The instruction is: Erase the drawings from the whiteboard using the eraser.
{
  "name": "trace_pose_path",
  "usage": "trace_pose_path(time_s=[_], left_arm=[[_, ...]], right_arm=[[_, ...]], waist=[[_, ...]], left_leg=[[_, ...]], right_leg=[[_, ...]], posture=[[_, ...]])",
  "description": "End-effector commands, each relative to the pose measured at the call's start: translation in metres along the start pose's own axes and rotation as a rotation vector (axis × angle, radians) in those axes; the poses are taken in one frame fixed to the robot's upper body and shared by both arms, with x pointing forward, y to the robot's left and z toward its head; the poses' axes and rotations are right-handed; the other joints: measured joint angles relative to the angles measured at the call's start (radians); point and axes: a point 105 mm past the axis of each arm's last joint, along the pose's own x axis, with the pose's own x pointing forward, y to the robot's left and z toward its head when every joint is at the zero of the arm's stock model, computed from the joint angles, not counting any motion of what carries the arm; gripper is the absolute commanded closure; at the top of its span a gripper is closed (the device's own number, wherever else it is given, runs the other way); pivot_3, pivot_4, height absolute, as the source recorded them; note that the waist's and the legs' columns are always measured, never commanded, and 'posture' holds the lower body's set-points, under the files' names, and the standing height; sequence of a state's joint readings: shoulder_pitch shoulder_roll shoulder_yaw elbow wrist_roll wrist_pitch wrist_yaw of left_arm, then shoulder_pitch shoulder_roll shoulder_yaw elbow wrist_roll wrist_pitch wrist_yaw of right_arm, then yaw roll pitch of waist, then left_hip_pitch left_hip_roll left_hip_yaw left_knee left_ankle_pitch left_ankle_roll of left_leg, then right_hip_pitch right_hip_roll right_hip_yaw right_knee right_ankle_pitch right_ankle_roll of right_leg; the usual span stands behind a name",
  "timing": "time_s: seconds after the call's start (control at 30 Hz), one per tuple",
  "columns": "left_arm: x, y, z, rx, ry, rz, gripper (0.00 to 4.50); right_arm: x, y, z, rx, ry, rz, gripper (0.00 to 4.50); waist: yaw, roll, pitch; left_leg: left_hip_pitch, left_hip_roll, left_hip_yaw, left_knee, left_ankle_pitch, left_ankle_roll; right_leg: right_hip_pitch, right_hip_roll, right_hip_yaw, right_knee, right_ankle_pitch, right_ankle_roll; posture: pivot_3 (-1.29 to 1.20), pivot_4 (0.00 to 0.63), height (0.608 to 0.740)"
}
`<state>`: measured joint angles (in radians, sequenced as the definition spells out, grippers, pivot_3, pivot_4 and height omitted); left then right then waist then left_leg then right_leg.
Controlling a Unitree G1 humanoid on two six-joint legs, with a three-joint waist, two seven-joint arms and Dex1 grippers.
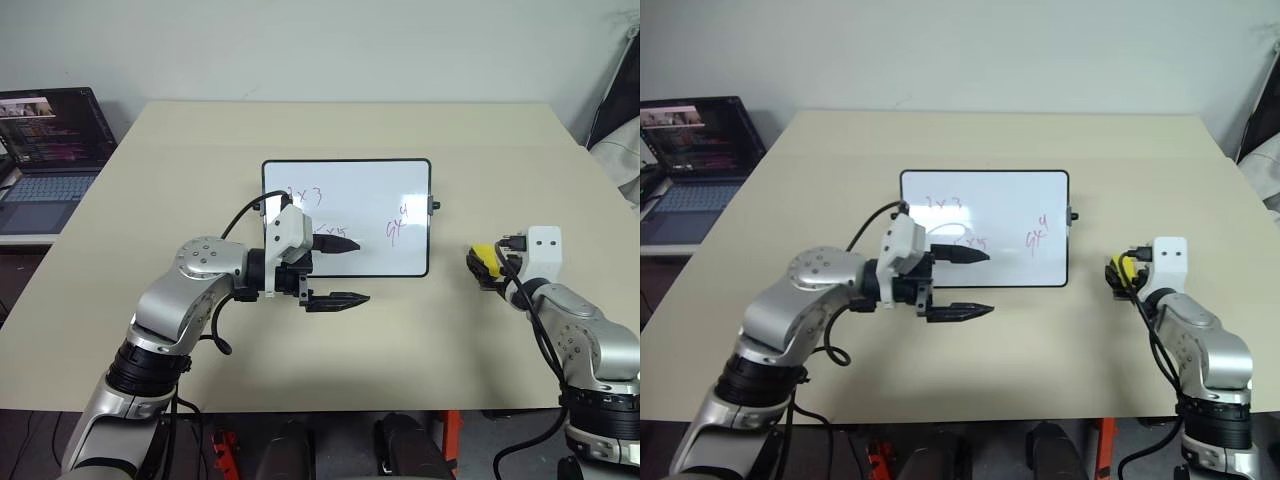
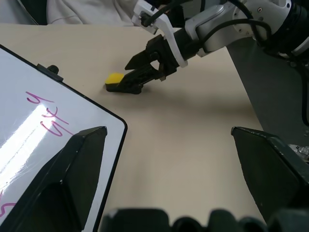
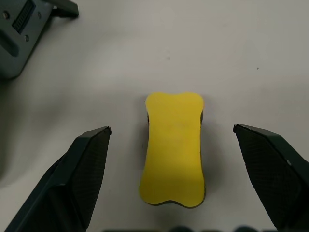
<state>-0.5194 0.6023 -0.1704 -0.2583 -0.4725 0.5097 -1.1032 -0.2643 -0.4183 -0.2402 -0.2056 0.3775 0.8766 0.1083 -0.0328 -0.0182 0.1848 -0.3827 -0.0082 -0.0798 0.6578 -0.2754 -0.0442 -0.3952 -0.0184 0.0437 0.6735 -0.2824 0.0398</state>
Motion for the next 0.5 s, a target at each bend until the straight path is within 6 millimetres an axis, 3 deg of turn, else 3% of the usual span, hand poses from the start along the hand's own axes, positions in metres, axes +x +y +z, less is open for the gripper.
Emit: trace_pose_path(time_s=[0.03, 0.1, 0.2, 0.43, 0.5], left_arm=[[-0.004, -0.001, 0.001, 0.017, 0.001, 0.004, 0.0], [-0.005, -0.001, 0.0, 0.014, 0.003, 0.007, 0.0], [-0.006, -0.001, -0.003, 0.004, 0.005, 0.02, 0.0], [-0.011, 0.003, -0.013, -0.022, 0.017, 0.08, 0.0], [-0.015, 0.007, -0.018, -0.034, 0.023, 0.132, 0.0]], right_arm=[[0.003, -0.002, 0.013, -0.009, -0.068, -0.018, 0.04], [0.004, -0.005, 0.013, -0.007, -0.075, -0.036, 0.04], [0.006, -0.01, 0.012, 0.001, -0.086, -0.063, 0.62], [0.007, -0.005, 0.009, 0.023, -0.086, -0.041, 3.09], [0.007, -0.004, 0.009, 0.025, -0.085, -0.039, 3.5]], waist=[[0.0, 0.0, 0.0], [0.0, 0.0, 0.0], [0.0, 0.0, 0.0], [0.0, 0.0, 0.0], [-0.001, 0.0, 0.0]], left_leg=[[0.0, 0.0, 0.0, 0.0, 0.0, 0.0], [0.0, 0.0, 0.0, 0.0, 0.0, 0.0], [0.0, 0.0, 0.0, 0.0, 0.0, 0.0], [0.0, 0.0, 0.0, 0.0, 0.0, 0.0], [0.0, 0.0, 0.0, 0.0, 0.0, 0.0]], right_leg=[[0.0, 0.0, 0.0, 0.0, 0.0, 0.0], [0.0, 0.0, 0.0, 0.0, 0.0, 0.0], [0.0, 0.0, 0.0, 0.001, 0.0, 0.0], [0.0, 0.0, 0.0, 0.001, 0.0, 0.0], [0.0, 0.0, 0.0, 0.001, 0.0, 0.0]], posture=[[0.0, 0.15, 0.74], [0.0, 0.15, 0.74], [0.0, 0.15, 0.74], [0.0, 0.15, 0.74], [0.0, 0.15, 0.74]])
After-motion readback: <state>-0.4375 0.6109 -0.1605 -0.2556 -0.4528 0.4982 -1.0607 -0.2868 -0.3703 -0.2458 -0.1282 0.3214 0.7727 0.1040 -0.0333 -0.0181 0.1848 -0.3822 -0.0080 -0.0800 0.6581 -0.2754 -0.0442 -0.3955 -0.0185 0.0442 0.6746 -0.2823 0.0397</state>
